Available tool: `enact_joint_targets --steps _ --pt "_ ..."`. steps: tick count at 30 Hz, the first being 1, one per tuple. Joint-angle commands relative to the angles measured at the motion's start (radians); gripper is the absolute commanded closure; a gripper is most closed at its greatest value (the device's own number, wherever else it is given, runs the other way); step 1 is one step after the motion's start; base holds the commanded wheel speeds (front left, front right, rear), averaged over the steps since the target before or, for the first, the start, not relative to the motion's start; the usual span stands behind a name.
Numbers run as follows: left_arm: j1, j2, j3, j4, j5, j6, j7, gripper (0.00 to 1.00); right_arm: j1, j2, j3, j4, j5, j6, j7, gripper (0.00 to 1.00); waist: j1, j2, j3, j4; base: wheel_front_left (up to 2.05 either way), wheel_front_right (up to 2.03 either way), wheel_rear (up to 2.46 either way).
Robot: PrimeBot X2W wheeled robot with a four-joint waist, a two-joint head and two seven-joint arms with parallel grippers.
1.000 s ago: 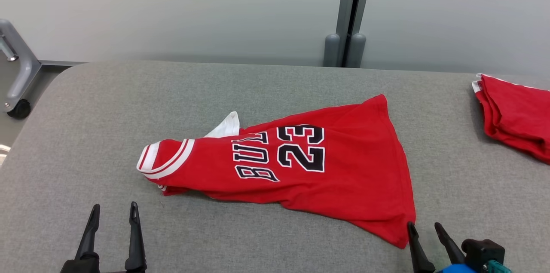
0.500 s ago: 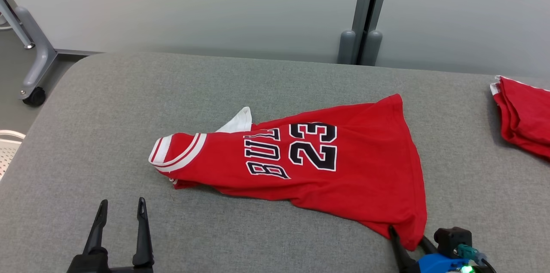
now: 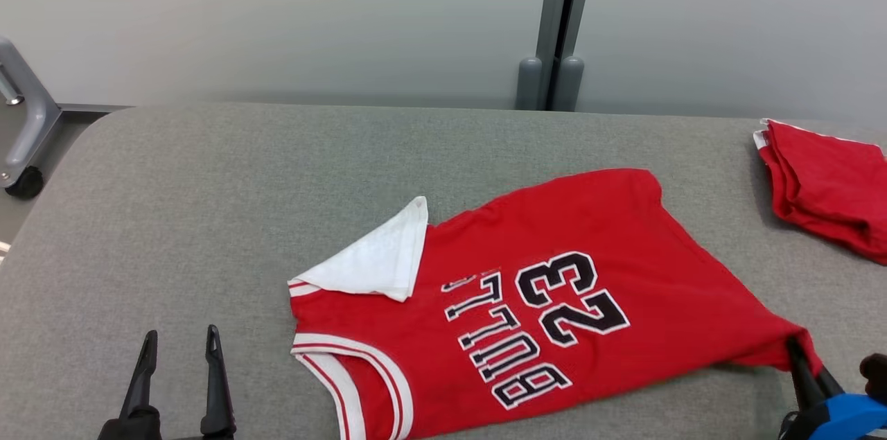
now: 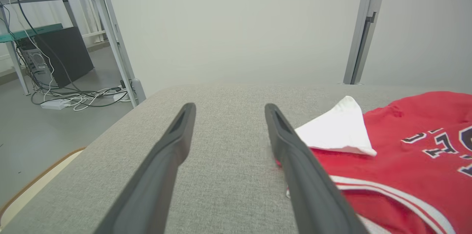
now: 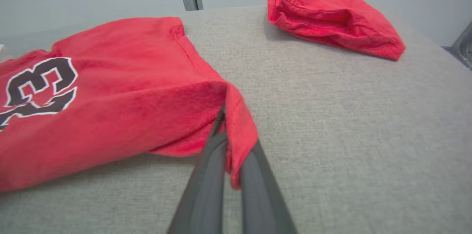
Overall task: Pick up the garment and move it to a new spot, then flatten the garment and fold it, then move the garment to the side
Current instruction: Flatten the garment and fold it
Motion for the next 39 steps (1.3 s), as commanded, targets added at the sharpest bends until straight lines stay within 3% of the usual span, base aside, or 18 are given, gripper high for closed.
enact_joint_targets --steps 1,2,3,4,12,14,18,21,22,25,26,30,39 --pt "0.001 -0.002 0.005 -0.004 -0.001 0.003 -0.003 0.0 0.025 -0.001 0.001 -0.018 0.019 0.0 0.037 1.0 0.0 0.0 0.0 -0.006 0.0 0.0 0.0" --pt "0.001 -0.002 0.004 -0.005 -0.001 0.004 -0.003 0.0 0.038 -0.002 0.001 -0.037 0.033 0.0 0.057 1.0 0.0 0.0 0.002 -0.009 0.0 0.0 0.0" --pt "0.0 -0.003 0.003 -0.004 -0.002 0.005 -0.003 0.0 0.044 -0.011 -0.002 -0.058 0.033 0.0 0.065 0.69 0.0 0.0 0.003 -0.011 0.0 0.0 0.0" --pt "-0.002 -0.003 0.001 -0.003 -0.004 0.005 -0.003 0.0 0.051 -0.018 -0.004 -0.073 0.019 0.0 0.066 0.0 0.0 0.0 0.004 -0.012 0.0 0.0 0.0" --pt "-0.017 -0.004 -0.011 -0.001 -0.001 0.005 -0.003 0.0 0.016 0.036 -0.052 -0.265 -0.138 0.0 -0.024 0.0 0.0 0.0 0.009 -0.004 0.0 0.0 0.0" --pt "-0.019 -0.004 -0.008 -0.003 0.001 0.005 -0.003 0.0 0.001 0.072 -0.007 -0.321 -0.163 0.0 -0.007 0.0 0.0 0.0 0.013 -0.002 0.0 0.0 0.0" --pt "-0.033 -0.004 -0.004 -0.003 0.001 0.001 -0.003 0.0 -0.069 0.097 0.181 -0.372 -0.183 0.0 0.062 0.0 0.0 0.0 0.028 0.007 0.0 0.0 0.0" --pt "-0.044 -0.005 -0.012 0.001 0.003 0.0 -0.003 0.0 -0.146 0.107 0.373 -0.345 -0.185 0.0 0.107 0.0 0.0 0.0 0.041 0.021 0.0 0.0 0.0" --pt "-0.044 -0.005 -0.012 0.001 0.003 0.0 -0.003 0.0 -0.146 0.107 0.373 -0.345 -0.185 0.0 0.107 0.0 0.0 0.0 0.041 0.021 0.0 0.0 0.0" --pt "-0.061 -0.005 -0.022 0.002 -0.001 0.0 -0.003 0.0 -0.262 0.109 0.604 -0.265 -0.163 0.0 0.18 0.0 0.0 0.0 0.057 0.043 0.0 0.0 0.0" --pt "-0.061 -0.005 -0.022 0.002 -0.001 0.0 -0.003 0.0 -0.262 0.109 0.604 -0.265 -0.163 0.0 0.18 0.0 0.0 0.0 0.057 0.043 0.0 0.0 0.0" --pt "-0.072 -0.005 -0.033 0.003 -0.007 0.009 -0.003 0.0 -0.378 0.117 0.793 -0.128 -0.114 0.0 0.218 0.0 0.0 0.0 0.072 0.072 0.0 0.0 0.0" --pt "-0.087 -0.006 -0.055 0.011 -0.025 0.019 -0.003 0.0 -0.503 0.175 1.042 0.103 -0.019 0.0 0.221 0.0 0.0 0.0 0.096 0.102 0.0 0.0 0.0"
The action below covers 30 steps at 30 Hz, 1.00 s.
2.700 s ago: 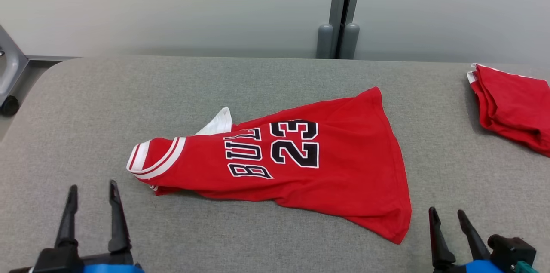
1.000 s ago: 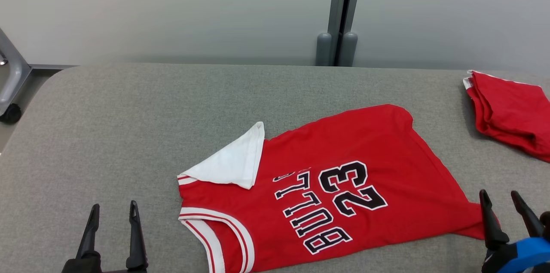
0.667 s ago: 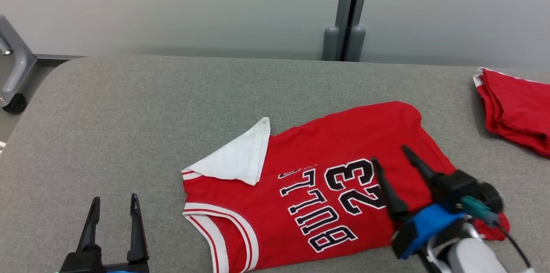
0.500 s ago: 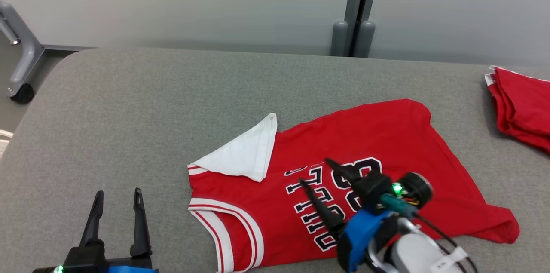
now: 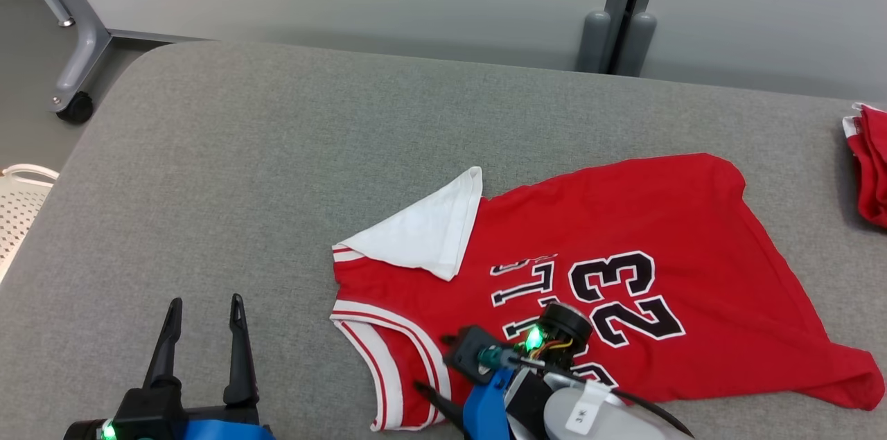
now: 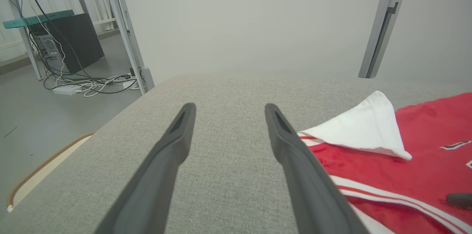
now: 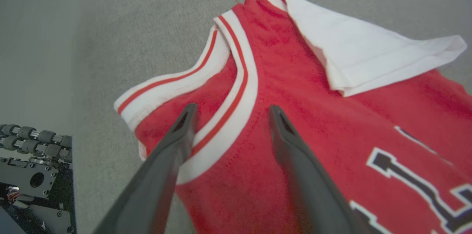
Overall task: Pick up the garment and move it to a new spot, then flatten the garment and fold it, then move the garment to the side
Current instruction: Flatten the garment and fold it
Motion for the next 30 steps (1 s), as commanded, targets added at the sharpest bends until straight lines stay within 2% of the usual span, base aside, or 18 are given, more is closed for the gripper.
enact_joint_targets --steps 1,6,7,8,11,17,20,25,27,30 --pt "-0.02 -0.002 0.002 0.002 -0.001 0.004 -0.003 0.0 -0.021 0.001 0.019 0.019 0.001 0.0 0.005 0.0 -0.0001 -0.0001 0.0 0.002 0.0 0.0 0.0" --pt "-0.02 -0.002 -0.01 0.006 -0.008 0.007 -0.003 0.0 -0.049 0.017 0.15 0.131 -0.001 0.0 0.014 0.0 -0.0001 -0.0001 -0.004 0.01 0.0 0.0 0.0" --pt "-0.02 -0.002 -0.012 0.006 -0.008 0.008 -0.003 0.0 -0.051 0.02 0.163 0.149 0.008 0.0 0.005 0.77 -0.0001 -0.0001 -0.006 0.011 0.0 0.0 0.0" --pt "-0.02 -0.002 -0.015 0.007 -0.008 0.01 -0.003 0.0 -0.049 0.023 0.167 0.165 0.023 0.0 -0.001 1.0 -0.0001 -0.0001 -0.009 0.013 0.0 0.0 0.0" --pt "-0.01 -0.002 -0.012 0.002 -0.008 0.012 -0.003 0.0 -0.075 0.027 0.157 0.195 0.041 0.0 -0.053 1.0 -0.0001 -0.0001 -0.015 0.011 0.0 0.0 0.0" --pt "-0.003 -0.002 -0.002 -0.004 -0.008 0.013 -0.003 0.0 -0.16 0.033 0.064 0.222 0.101 0.0 -0.164 1.0 -0.0001 -0.0001 -0.013 0.0 0.0 0.0 0.0" --pt "-0.013 -0.002 -0.005 -0.004 -0.011 0.011 -0.003 0.0 -0.238 0.019 0.029 0.242 0.127 0.0 -0.169 1.0 -0.0001 -0.0001 -0.006 0.001 0.0 0.0 0.0" --pt "-0.028 -0.002 -0.018 0.001 -0.02 0.009 -0.003 0.0 -0.325 -0.024 0.007 0.32 0.194 0.0 -0.118 1.0 -0.0001 -0.0001 0.006 0.011 0.0 0.0 0.0" --pt "-0.032 -0.002 -0.021 0.003 -0.023 0.012 -0.003 0.0 -0.351 -0.032 -0.021 0.352 0.234 0.0 -0.153 0.0 -0.0001 -0.0001 0.011 0.013 0.0 0.0 0.0" --pt "-0.036 -0.002 -0.02 0.003 -0.027 0.013 -0.003 0.0 -0.369 -0.056 -0.039 0.416 0.254 0.0 -0.191 0.0 -0.0001 -0.0001 0.016 0.013 0.0 0.0 0.0"
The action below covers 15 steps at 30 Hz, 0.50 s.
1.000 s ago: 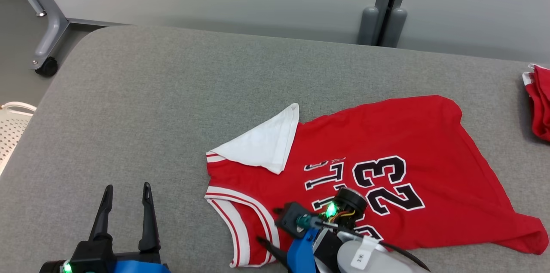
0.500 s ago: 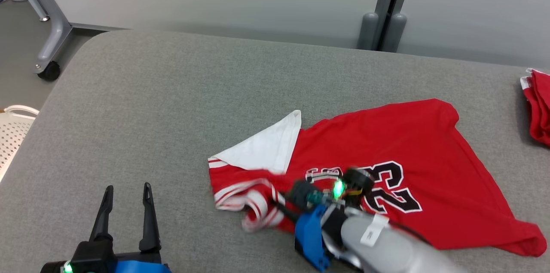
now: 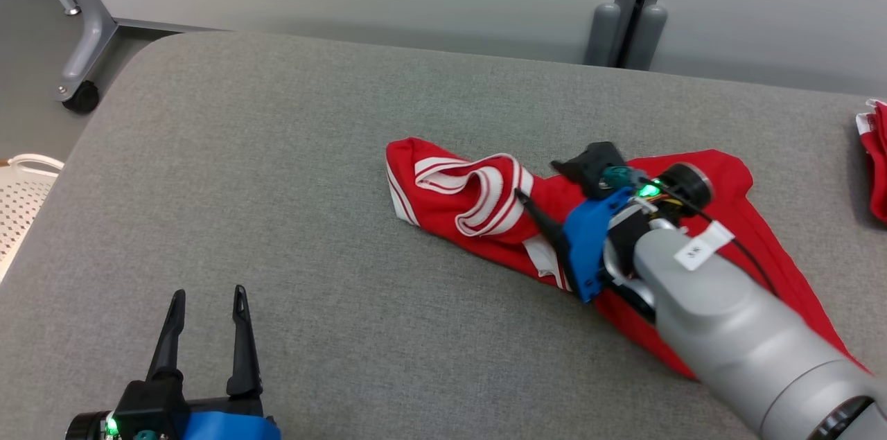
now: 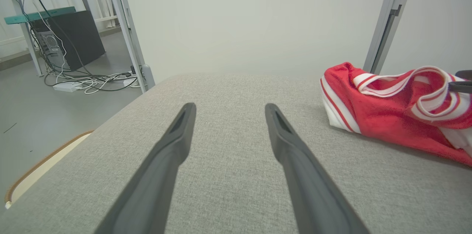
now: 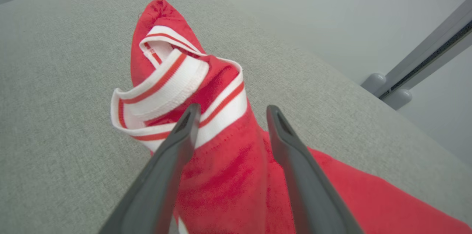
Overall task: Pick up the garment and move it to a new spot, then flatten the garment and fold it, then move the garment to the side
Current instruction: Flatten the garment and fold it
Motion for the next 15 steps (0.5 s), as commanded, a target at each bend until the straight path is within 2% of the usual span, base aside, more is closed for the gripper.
enact_joint_targets --steps 1,5,9,12,15 --pt "-0.018 -0.002 -0.004 0.0 -0.006 0.002 -0.003 0.0 -0.034 -0.019 -0.003 0.021 -0.019 0.0 -0.038 0.0 -0.0001 -0.0001 0.001 -0.001 0.0 0.0 0.0" --pt "-0.013 -0.002 0.008 -0.003 -0.003 0.004 -0.003 0.0 -0.024 -0.002 -0.034 0.057 -0.014 0.0 -0.107 0.0 -0.0001 -0.0001 0.001 -0.017 0.0 0.0 0.0" --pt "-0.012 -0.002 0.016 0.0 -0.002 0.004 -0.003 0.0 0.014 -0.01 -0.055 0.019 -0.033 0.0 -0.127 0.0 -0.0001 -0.0001 -0.007 -0.032 0.0 0.0 0.0" --pt "-0.003 -0.001 0.014 -0.002 0.001 0.004 -0.003 0.0 0.057 -0.036 -0.132 -0.093 -0.057 0.0 -0.127 0.0 -0.0001 -0.0001 -0.017 -0.042 0.0 0.0 0.0" --pt "0.011 -0.002 0.015 -0.006 0.002 0.003 -0.003 0.0 0.143 -0.069 -0.26 -0.227 -0.098 0.0 -0.127 0.0 -0.0001 -0.0001 -0.03 -0.054 0.0 0.0 0.0"
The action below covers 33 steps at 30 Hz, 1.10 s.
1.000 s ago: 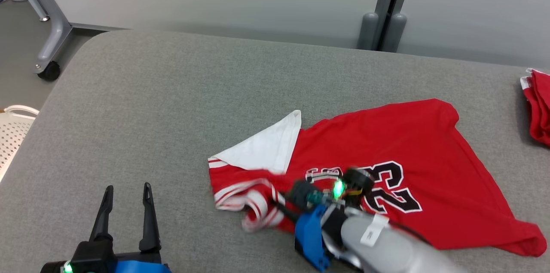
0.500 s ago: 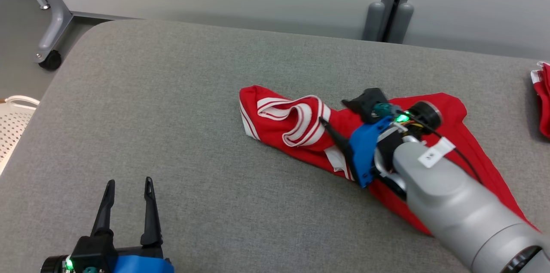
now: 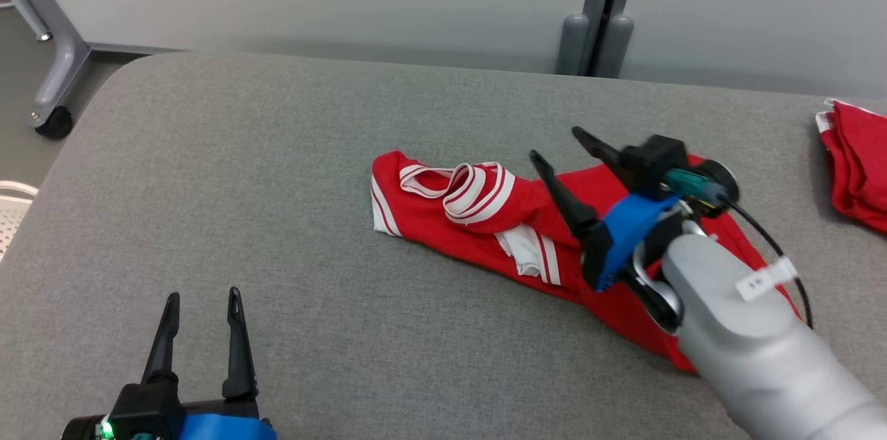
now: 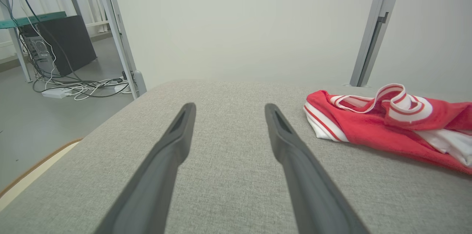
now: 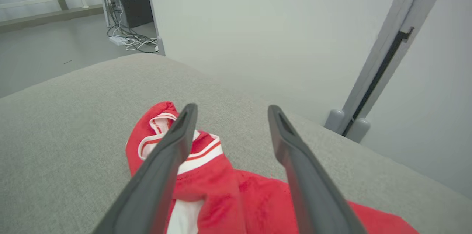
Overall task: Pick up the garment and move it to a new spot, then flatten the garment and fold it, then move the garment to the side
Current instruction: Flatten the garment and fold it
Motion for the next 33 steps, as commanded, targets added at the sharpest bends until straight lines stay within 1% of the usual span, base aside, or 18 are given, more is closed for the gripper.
enact_joint_targets --steps 1,4,7,12,16,17,18,21,27,29,33 --pt "0.011 -0.001 0.005 -0.005 0.002 0.001 -0.003 0.0 0.056 -0.019 -0.059 -0.048 -0.021 0.0 -0.003 0.0 0.0001 -0.0001 -0.01 -0.009 0.0 0.0 0.0" --pt "0.021 -0.001 0.009 -0.007 0.009 -0.001 -0.003 0.0 0.199 -0.036 -0.224 -0.198 -0.097 0.0 -0.003 0.0 0.0001 -0.0001 -0.023 -0.02 0.0 0.0 0.0" --pt "0.031 -0.002 0.011 -0.011 0.013 -0.004 -0.003 0.0 0.358 -0.032 -0.385 -0.349 -0.173 0.0 -0.003 0.0 0.0001 -0.0001 -0.033 -0.034 0.0 0.0 0.0" --pt "0.035 -0.002 0.015 -0.013 0.021 -0.008 -0.003 0.0 0.613 0.026 -0.584 -0.568 -0.254 0.0 -0.003 0.0 0.0001 -0.0001 -0.041 -0.051 0.0 0.0 0.0" --pt "0.033 -0.002 0.016 -0.015 0.028 -0.011 -0.003 0.0 0.76 0.088 -0.692 -0.679 -0.293 0.0 -0.003 0.0 0.0001 -0.0001 -0.043 -0.063 0.0 0.0 0.0" --pt "0.033 -0.002 0.016 -0.015 0.028 -0.011 -0.003 0.0 0.76 0.088 -0.692 -0.679 -0.293 0.0 -0.003 0.0 0.0001 -0.0001 -0.043 -0.063 0.0 0.0 0.0" --pt "0.035 -0.001 0.018 -0.015 0.03 -0.014 -0.003 0.0 0.806 0.111 -0.719 -0.714 -0.299 0.0 -0.003 0.0 0.0001 -0.0001 -0.044 -0.071 0.0 0.0 0.0" --pt "0.038 -0.002 0.022 -0.013 0.033 -0.016 -0.003 0.0 0.837 0.13 -0.723 -0.73 -0.304 0.0 -0.003 0.0 0.0001 -0.0001 -0.047 -0.083 0.0 0.0 0.0" --pt "0.037 -0.002 0.018 -0.008 0.04 -0.026 -0.003 0.0 0.826 0.139 -0.704 -0.721 -0.306 0.0 -0.003 0.0 0.0001 -0.0001 -0.054 -0.103 0.0 0.0 0.0" --pt "0.01 -0.002 -0.007 -0.008 0.044 -0.037 -0.003 0.0 0.812 0.14 -0.696 -0.715 -0.302 0.0 -0.003 0.0 0.0001 -0.0001 -0.051 -0.111 0.0 0.0 0.0" --pt "-0.069 0.0 -0.092 0.031 0.066 -0.065 -0.003 0.0 0.798 0.14 -0.693 -0.706 -0.3 0.0 -0.003 0.0 0.0001 -0.0001 -0.042 -0.132 0.0 0.0 0.0"
